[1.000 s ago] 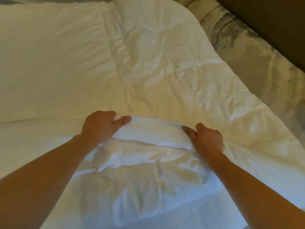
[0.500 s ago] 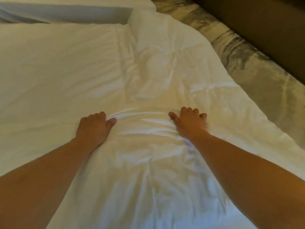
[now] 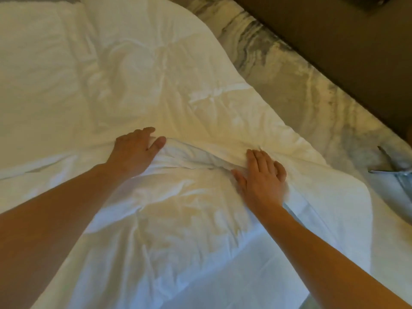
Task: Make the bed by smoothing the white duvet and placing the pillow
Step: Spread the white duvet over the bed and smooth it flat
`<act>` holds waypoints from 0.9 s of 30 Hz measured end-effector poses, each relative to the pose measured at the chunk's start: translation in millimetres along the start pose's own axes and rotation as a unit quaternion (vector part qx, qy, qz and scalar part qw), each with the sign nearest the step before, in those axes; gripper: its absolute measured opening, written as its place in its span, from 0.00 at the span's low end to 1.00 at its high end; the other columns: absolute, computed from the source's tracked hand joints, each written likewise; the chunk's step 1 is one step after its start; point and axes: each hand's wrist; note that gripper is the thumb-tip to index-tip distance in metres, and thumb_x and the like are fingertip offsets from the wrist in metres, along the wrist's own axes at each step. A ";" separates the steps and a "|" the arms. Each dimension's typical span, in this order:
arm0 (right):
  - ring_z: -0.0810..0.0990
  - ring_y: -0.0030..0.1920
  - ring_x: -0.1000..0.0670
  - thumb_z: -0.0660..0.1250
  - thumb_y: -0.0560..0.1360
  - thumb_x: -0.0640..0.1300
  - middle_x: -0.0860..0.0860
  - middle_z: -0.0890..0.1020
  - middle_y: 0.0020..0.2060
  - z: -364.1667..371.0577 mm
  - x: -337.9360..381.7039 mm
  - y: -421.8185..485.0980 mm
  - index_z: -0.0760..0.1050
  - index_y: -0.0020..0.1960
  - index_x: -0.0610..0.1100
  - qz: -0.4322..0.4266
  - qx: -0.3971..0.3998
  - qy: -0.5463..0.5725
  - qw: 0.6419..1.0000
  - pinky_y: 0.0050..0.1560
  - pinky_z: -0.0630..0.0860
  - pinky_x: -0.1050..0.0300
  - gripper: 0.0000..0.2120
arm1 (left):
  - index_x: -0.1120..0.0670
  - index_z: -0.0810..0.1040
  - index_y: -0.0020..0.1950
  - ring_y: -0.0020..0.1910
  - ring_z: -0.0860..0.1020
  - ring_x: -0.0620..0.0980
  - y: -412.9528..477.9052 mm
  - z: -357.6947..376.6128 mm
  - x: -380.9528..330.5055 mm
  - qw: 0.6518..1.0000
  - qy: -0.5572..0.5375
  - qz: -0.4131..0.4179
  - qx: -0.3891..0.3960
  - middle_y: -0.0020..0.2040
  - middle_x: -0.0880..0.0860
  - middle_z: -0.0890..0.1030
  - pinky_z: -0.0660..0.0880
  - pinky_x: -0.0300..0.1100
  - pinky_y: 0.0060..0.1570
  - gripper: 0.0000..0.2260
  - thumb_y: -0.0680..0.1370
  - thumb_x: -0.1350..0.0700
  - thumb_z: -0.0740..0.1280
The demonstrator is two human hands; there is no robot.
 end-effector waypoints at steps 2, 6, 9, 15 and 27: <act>0.69 0.77 0.42 0.57 0.81 0.65 0.46 0.75 0.74 -4.5 -31.6 -20.7 0.69 0.77 0.43 0.040 -0.010 -0.013 0.999 0.72 0.62 0.38 0.33 | 0.48 0.68 0.77 0.69 0.75 0.58 5.9 15.4 -34.3 0.998 0.021 0.059 0.023 0.68 0.56 0.78 0.64 0.55 0.71 0.43 0.74 0.24 0.40; 0.69 0.75 0.40 0.58 0.80 0.66 0.44 0.73 0.73 -0.8 -98.8 -52.4 0.69 0.75 0.43 0.136 -0.015 -0.001 0.991 0.70 0.61 0.36 0.34 | 0.48 0.71 0.73 0.65 0.76 0.57 2.6 49.1 -85.9 0.988 0.075 0.139 0.008 0.63 0.53 0.79 0.63 0.56 0.68 0.41 0.76 0.24 0.40; 0.74 0.67 0.37 0.57 0.80 0.63 0.42 0.78 0.65 11.4 -144.1 -72.7 0.74 0.67 0.41 0.142 -0.016 -0.014 0.990 0.61 0.68 0.36 0.28 | 0.51 0.75 0.69 0.61 0.76 0.60 3.1 76.7 -102.9 0.984 0.109 0.141 -0.030 0.60 0.55 0.79 0.63 0.57 0.66 0.32 0.79 0.31 0.48; 0.78 0.33 0.38 0.53 0.80 0.57 0.41 0.80 0.34 -8.3 -202.8 -38.5 0.73 0.42 0.37 0.075 -0.013 0.140 0.987 0.35 0.69 0.52 0.24 | 0.55 0.77 0.52 0.49 0.77 0.61 6.7 92.5 -106.3 0.978 0.122 0.147 -0.087 0.47 0.55 0.78 0.64 0.57 0.59 0.22 0.82 0.41 0.52; 0.81 0.30 0.40 0.58 0.79 0.69 0.41 0.80 0.31 -113.5 -220.0 308.2 0.76 0.40 0.39 -0.168 0.202 0.125 0.957 0.23 0.71 0.58 0.33 | 0.59 0.75 0.30 0.33 0.78 0.65 66.4 34.7 -164.3 0.967 -0.011 -0.145 -0.210 0.28 0.61 0.78 0.69 0.50 0.39 0.34 0.84 0.40 0.46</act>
Point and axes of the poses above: each hand's wrist, its own y-axis towards the middle knuckle, its own z-axis out of the palm, x = y × z
